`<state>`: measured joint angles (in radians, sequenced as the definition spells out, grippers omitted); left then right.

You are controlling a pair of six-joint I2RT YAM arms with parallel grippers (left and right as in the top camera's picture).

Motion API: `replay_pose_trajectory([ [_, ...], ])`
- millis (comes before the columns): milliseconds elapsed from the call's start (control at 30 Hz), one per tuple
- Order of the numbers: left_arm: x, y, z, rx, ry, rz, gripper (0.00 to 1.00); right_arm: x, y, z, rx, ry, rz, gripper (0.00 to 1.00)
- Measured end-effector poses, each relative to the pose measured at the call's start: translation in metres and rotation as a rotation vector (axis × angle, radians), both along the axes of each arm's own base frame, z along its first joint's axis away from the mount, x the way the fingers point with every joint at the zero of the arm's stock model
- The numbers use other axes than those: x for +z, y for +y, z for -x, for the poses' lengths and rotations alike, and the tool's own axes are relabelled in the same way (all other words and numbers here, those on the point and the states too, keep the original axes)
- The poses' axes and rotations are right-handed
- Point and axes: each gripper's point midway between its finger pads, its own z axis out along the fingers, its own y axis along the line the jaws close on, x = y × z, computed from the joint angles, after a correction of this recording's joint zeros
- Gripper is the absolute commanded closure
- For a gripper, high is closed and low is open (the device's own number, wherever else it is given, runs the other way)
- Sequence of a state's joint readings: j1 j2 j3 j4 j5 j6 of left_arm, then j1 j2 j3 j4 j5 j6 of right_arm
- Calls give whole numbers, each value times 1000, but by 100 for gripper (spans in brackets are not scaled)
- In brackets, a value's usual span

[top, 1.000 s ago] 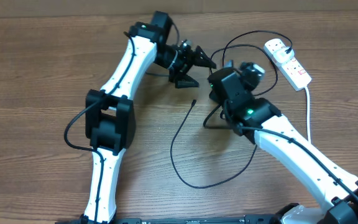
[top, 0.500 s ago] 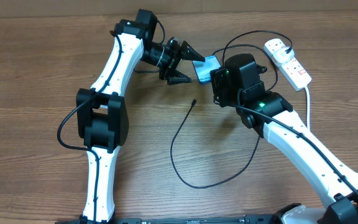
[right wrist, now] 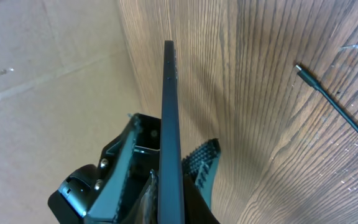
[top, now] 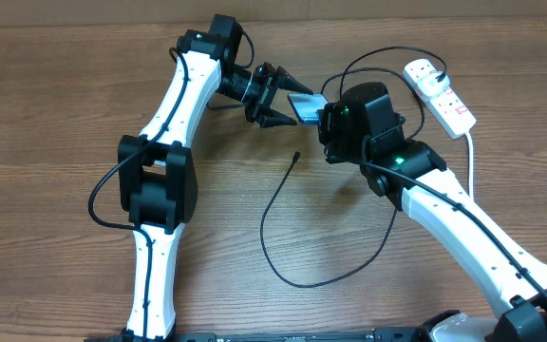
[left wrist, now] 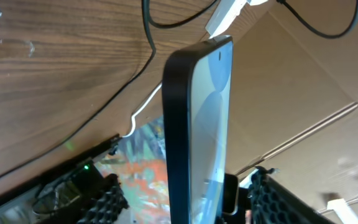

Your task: Plug charger to phone and switch on socket

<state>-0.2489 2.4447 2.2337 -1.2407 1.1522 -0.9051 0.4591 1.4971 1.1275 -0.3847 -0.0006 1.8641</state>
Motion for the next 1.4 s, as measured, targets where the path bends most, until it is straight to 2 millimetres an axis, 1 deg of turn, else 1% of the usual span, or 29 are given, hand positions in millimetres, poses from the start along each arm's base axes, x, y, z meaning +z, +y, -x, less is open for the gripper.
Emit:
replay_pose_trajectory([
  [200, 0, 0, 0, 13, 28, -6, 50, 0, 5, 3, 2, 20, -40, 92],
  [300, 0, 0, 0, 16, 36, -7, 55, 0, 6, 3, 3, 26, -50, 92],
  [467, 1, 0, 0, 18, 43, -1, 55, 0, 10, 5, 7, 31, -61, 92],
  [633, 1, -1, 0, 22, 54, -3, 59, 4, 19, 7, 23, 21, -76, 92],
  [700, 1, -1, 0, 24, 57, -3, 59, 4, 22, 8, 28, 19, -80, 92],
  [867, 1, -1, 0, 24, 58, -3, 60, 5, 22, 8, 26, 20, -83, 92],
  [1133, 1, 0, 0, 24, 57, -4, 68, 5, 22, 8, 25, 19, -84, 92],
  [1400, 1, 0, 0, 24, 58, -4, 70, 5, 22, 8, 25, 19, -84, 91],
])
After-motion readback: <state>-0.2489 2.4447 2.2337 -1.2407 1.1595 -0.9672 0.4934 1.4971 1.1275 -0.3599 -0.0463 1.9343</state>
